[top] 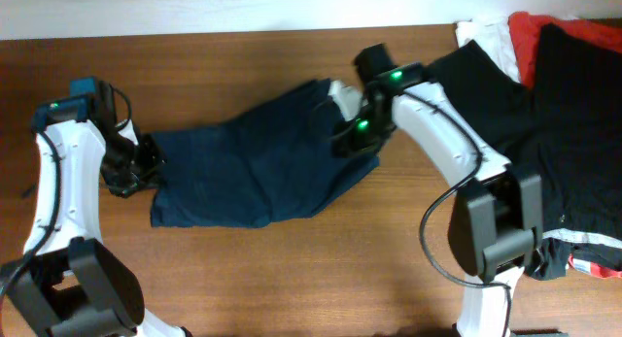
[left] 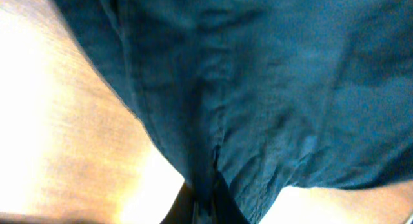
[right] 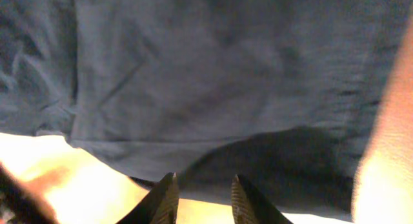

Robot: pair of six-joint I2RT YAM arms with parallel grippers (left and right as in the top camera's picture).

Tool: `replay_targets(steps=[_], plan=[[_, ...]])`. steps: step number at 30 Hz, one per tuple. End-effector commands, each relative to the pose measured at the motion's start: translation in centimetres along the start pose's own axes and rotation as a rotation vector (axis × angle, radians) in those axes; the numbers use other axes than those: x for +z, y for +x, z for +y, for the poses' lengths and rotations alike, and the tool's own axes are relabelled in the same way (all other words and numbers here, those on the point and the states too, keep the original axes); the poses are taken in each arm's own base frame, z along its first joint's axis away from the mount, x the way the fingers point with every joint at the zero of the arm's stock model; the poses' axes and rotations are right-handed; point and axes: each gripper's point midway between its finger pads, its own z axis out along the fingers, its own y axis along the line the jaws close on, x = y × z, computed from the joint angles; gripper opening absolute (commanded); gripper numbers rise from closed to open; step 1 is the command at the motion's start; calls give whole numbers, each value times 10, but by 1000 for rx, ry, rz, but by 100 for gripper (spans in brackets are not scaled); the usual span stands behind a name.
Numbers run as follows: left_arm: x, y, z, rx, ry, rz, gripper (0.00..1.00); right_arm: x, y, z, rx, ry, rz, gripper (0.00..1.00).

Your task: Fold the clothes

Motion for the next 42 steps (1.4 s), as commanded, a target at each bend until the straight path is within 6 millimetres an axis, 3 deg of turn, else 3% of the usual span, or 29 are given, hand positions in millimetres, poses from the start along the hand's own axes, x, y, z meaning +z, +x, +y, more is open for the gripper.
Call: replay_targets(steps=[1, 6, 8, 11, 15, 19, 20, 21, 23, 24, 25, 26, 28, 29, 30, 31, 32, 35, 39, 42], plan=[[-44, -16, -11, 90, 22, -115, 1, 34, 3, 71, -135, -99, 54, 31], [-59, -24, -18, 102, 40, -165, 1, 100, 30, 142, -240, -149, 166, 30], [-59, -24, -18, 102, 40, -165, 0, 130, 32, 161, -276, -162, 161, 28], [-59, -24, -17, 121, 37, -162, 0, 159, 26, 177, -244, -176, 126, 24], [-67, -25, -19, 156, 38, -177, 1, 170, 14, 192, -272, -197, 66, 23], [-93, -32, -27, 167, 56, -245, 0, 171, 13, 195, -283, -198, 57, 24], [-92, -29, -25, 164, 52, -230, 0, 171, 13, 191, -279, -181, 59, 24], [-89, -25, -24, 162, 46, -212, 1, 161, 8, 177, -259, -120, 53, 32], [-90, -27, -27, 171, 50, -223, 0, 112, -19, 133, -188, 39, -3, 32], [-89, -26, -32, 184, 52, -224, 0, 83, -31, 107, -141, 80, -32, 31], [-88, -25, -38, 201, 54, -227, 0, 66, -32, 78, -95, 114, -28, 31], [-87, -27, -52, 241, 65, -249, 1, 49, -20, 25, 21, 190, 23, 25], [-86, -24, -71, 294, 77, -264, 1, 33, -15, -21, 110, 262, 35, 23], [-85, -23, -87, 320, 92, -283, 0, 21, -15, -56, 161, 302, 18, 23], [-85, -23, -100, 316, 111, -300, 1, 20, -13, -70, 181, 298, 22, 23], [-85, -22, -107, 325, 119, -310, 0, 23, -11, -74, 178, 279, 33, 23], [-85, -20, -120, 356, 133, -326, 1, 29, -12, -66, 127, 205, 39, 23], [-75, -12, -156, 390, 169, -330, 1, 42, -12, -67, 123, 199, 48, 23], [-33, 5, -198, 445, 170, -251, 1, 84, 2, -70, 128, 182, 135, 22], [-26, 10, -242, 485, 281, -277, 1, 90, 7, -72, 133, 180, 156, 22]])
